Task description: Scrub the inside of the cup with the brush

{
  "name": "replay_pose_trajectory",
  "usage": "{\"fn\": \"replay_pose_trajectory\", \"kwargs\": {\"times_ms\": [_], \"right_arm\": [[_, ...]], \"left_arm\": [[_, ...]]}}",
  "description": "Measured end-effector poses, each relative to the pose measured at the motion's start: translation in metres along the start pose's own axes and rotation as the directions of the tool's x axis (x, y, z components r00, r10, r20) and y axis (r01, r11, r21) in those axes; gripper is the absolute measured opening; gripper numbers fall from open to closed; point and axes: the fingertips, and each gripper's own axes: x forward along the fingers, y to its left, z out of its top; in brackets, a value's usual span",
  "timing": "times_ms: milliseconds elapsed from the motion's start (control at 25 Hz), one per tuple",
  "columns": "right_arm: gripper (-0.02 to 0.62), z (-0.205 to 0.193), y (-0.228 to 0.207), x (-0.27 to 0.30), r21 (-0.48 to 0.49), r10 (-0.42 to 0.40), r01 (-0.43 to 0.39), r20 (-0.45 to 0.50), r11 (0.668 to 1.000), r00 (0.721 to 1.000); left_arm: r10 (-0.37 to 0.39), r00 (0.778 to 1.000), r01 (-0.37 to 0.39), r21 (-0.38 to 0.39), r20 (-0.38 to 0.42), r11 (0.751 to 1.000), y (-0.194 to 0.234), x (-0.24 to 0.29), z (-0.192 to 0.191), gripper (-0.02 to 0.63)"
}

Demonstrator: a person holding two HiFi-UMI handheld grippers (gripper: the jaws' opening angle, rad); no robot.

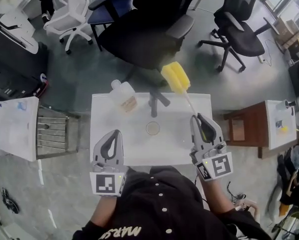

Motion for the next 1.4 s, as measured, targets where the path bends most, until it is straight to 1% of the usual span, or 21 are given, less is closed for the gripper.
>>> {"fn": "replay_pose_trajectory", "kwargs": {"times_ms": [120, 200, 280, 320, 360, 400, 440, 480, 520, 560, 640, 720, 800, 840, 880, 1000, 1080, 1160, 1200, 1280, 1400], "right_arm": [[0.051, -0.003, -0.005, 0.002, -0.001, 0.048, -0.048, -0.006, 0.999, 0.999], [0.051, -0.004, -0.007, 0.001, -0.026, 0.1, -0.101, -0.007, 0.995, 0.995], [0.051, -0.003, -0.005, -0.001, -0.074, 0.174, -0.174, -0.011, 0.982, 0.985], [0.051, -0.001, -0.002, -0.002, -0.113, 0.216, -0.216, -0.018, 0.97, 0.976], [0.051, 0.0, 0.0, -0.005, -0.17, 0.263, -0.264, -0.032, 0.949, 0.964], [0.051, 0.0, 0.003, -0.01, -0.241, 0.314, -0.317, -0.051, 0.917, 0.948], [0.051, -0.001, 0.005, -0.014, -0.316, 0.366, -0.37, -0.073, 0.874, 0.928], [0.051, -0.002, 0.008, -0.017, -0.383, 0.416, -0.42, -0.097, 0.823, 0.904], [0.051, -0.004, 0.011, -0.019, -0.439, 0.461, -0.466, -0.126, 0.768, 0.878], [0.051, -0.009, 0.014, -0.02, -0.483, 0.499, -0.51, -0.164, 0.712, 0.851], [0.051, -0.023, 0.022, -0.023, -0.541, 0.554, -0.592, -0.255, 0.597, 0.792], [0.051, -0.04, 0.031, -0.025, -0.572, 0.586, -0.66, -0.347, 0.486, 0.732], [0.051, -0.06, 0.04, -0.029, -0.579, 0.596, -0.715, -0.433, 0.391, 0.676], [0.051, -0.07, 0.044, -0.031, -0.573, 0.595, -0.74, -0.473, 0.352, 0.65], [0.051, -0.08, 0.048, -0.032, -0.562, 0.591, -0.763, -0.511, 0.319, 0.624], [0.051, -0.11, 0.053, -0.033, -0.523, 0.566, -0.819, -0.61, 0.238, 0.554], [0.051, -0.131, 0.054, -0.03, -0.506, 0.542, -0.844, -0.665, 0.178, 0.514], [0.051, -0.15, 0.053, -0.026, -0.489, 0.516, -0.864, -0.712, 0.122, 0.476], [0.051, -0.159, 0.052, -0.024, -0.483, 0.499, -0.87, -0.733, 0.097, 0.462], [0.051, -0.175, 0.046, -0.018, -0.475, 0.46, -0.879, -0.769, 0.051, 0.443], [0.051, -0.197, 0.039, -0.011, -0.458, 0.408, -0.889, -0.811, 0.001, 0.419]], "left_arm": [[0.036, 0.999, -0.036, -0.006, -0.016, 0.999, -0.006, 0.003, -0.003, 0.026], [0.046, 0.998, -0.046, 0.001, -0.034, 0.999, -0.012, 0.005, -0.008, 0.026], [0.027, 0.999, -0.026, 0.021, -0.045, 0.999, -0.023, 0.009, -0.013, 0.026], [0.006, 0.999, -0.003, 0.044, -0.049, 0.999, -0.029, 0.012, -0.015, 0.026], [-0.019, 0.998, 0.023, 0.08, -0.055, 0.997, -0.035, 0.015, -0.018, 0.028], [-0.045, 0.997, 0.054, 0.131, -0.068, 0.99, -0.041, 0.017, -0.022, 0.028], [-0.072, 0.994, 0.088, 0.194, -0.087, 0.977, -0.046, 0.02, -0.028, 0.028], [-0.094, 0.99, 0.12, 0.252, -0.109, 0.96, -0.05, 0.022, -0.036, 0.028], [-0.111, 0.985, 0.145, 0.291, -0.13, 0.946, -0.052, 0.024, -0.046, 0.028], [-0.124, 0.981, 0.167, 0.31, -0.151, 0.936, -0.053, 0.026, -0.056, 0.028], [-0.151, 0.969, 0.208, 0.316, -0.194, 0.926, -0.052, 0.031, -0.077, 0.027], [-0.178, 0.957, 0.245, 0.307, -0.231, 0.92, -0.05, 0.035, -0.095, 0.027], [-0.195, 0.947, 0.269, 0.299, -0.255, 0.916, -0.045, 0.038, -0.113, 0.028], [-0.201, 0.944, 0.277, 0.294, -0.263, 0.915, -0.042, 0.039, -0.122, 0.028], [-0.205, 0.94, 0.283, 0.284, -0.274, 0.916, -0.039, 0.04, -0.131, 0.028], [-0.217, 0.922, 0.303, 0.248, -0.322, 0.92, -0.032, 0.045, -0.162, 0.028], [-0.261, 0.902, 0.353, 0.239, -0.344, 0.905, -0.032, 0.053, -0.184, 0.028], [-0.334, 0.875, 0.429, 0.239, -0.351, 0.871, -0.035, 0.062, -0.205, 0.032], [-0.364, 0.857, 0.465, 0.243, -0.364, 0.852, -0.037, 0.067, -0.216, 0.051], [-0.404, 0.82, 0.526, 0.258, -0.406, 0.81, -0.038, 0.077, -0.239, 0.107], [-0.447, 0.757, 0.608, 0.263, -0.478, 0.749, -0.044, 0.09, -0.275, 0.133]]}}
